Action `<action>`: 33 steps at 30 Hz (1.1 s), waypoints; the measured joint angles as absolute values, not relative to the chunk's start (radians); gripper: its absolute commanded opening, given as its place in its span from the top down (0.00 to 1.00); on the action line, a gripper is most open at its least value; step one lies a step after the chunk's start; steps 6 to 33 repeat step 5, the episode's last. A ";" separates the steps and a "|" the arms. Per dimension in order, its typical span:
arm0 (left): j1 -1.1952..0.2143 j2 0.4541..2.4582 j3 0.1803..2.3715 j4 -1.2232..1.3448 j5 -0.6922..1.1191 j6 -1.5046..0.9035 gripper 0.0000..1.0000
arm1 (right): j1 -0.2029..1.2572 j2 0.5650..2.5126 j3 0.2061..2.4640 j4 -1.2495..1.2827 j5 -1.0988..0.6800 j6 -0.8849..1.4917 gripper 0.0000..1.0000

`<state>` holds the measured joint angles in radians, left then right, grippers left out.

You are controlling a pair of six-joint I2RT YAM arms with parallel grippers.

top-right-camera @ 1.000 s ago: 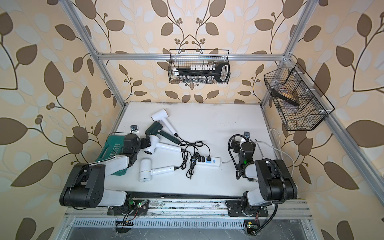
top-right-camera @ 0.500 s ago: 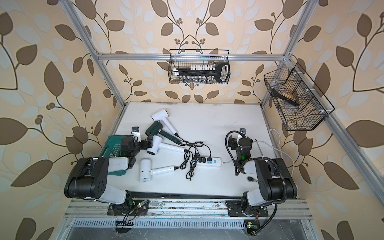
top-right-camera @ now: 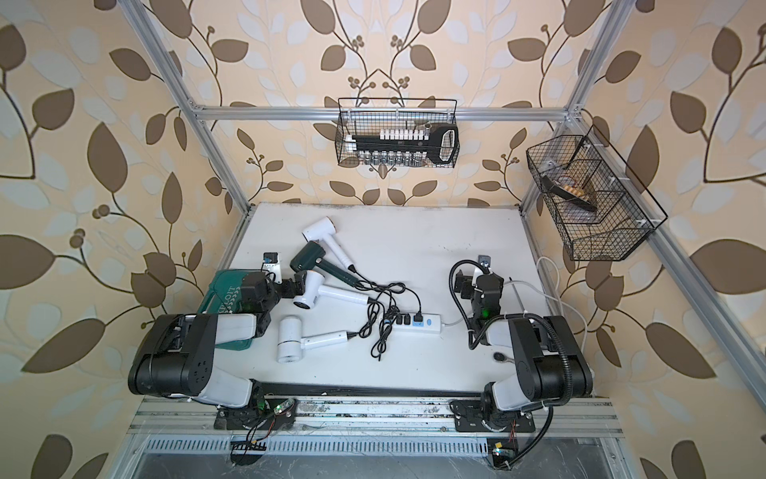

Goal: Charge the blow dryers
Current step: Reset both arms

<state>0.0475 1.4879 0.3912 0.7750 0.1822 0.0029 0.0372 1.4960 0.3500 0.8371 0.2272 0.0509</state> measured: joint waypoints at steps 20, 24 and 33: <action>0.047 1.488 0.391 0.775 0.183 0.003 0.01 | 0.039 1.506 0.354 0.832 0.227 0.047 0.01; 0.047 1.488 0.391 0.775 0.183 0.003 0.01 | 0.039 1.506 0.354 0.832 0.227 0.047 0.01; 0.047 1.488 0.391 0.775 0.183 0.003 0.01 | 0.039 1.506 0.354 0.832 0.227 0.047 0.01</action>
